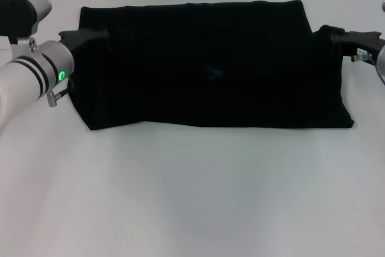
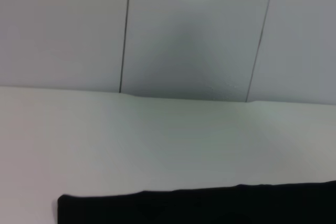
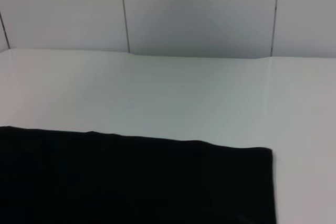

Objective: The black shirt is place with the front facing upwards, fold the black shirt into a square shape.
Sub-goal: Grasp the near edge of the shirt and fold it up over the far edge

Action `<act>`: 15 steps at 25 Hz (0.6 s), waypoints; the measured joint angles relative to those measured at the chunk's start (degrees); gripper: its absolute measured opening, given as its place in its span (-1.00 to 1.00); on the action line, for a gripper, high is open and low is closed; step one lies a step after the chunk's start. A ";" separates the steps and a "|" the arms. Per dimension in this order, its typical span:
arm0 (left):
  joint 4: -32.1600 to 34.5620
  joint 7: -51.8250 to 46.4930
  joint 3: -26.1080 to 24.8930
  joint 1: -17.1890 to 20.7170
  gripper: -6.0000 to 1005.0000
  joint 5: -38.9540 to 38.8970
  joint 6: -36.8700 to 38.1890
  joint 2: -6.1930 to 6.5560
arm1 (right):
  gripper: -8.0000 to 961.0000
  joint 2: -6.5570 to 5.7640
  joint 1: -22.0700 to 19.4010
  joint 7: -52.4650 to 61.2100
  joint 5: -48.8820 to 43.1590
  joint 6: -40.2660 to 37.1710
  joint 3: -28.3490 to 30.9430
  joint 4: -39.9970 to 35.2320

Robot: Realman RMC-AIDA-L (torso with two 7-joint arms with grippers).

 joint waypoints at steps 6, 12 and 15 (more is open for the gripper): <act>-1.01 0.90 0.00 1.24 -0.62 -0.41 -0.12 0.03 | -0.89 0.35 -0.19 -0.33 0.06 0.40 0.03 1.16; -2.00 1.01 0.16 1.98 -0.61 0.07 -0.16 -0.08 | -0.89 0.72 -0.52 -0.36 0.07 1.32 -0.02 3.05; -2.05 1.00 0.16 2.28 -0.61 0.11 0.10 -0.14 | -0.83 1.25 -0.67 -0.18 -0.33 1.64 -1.03 3.15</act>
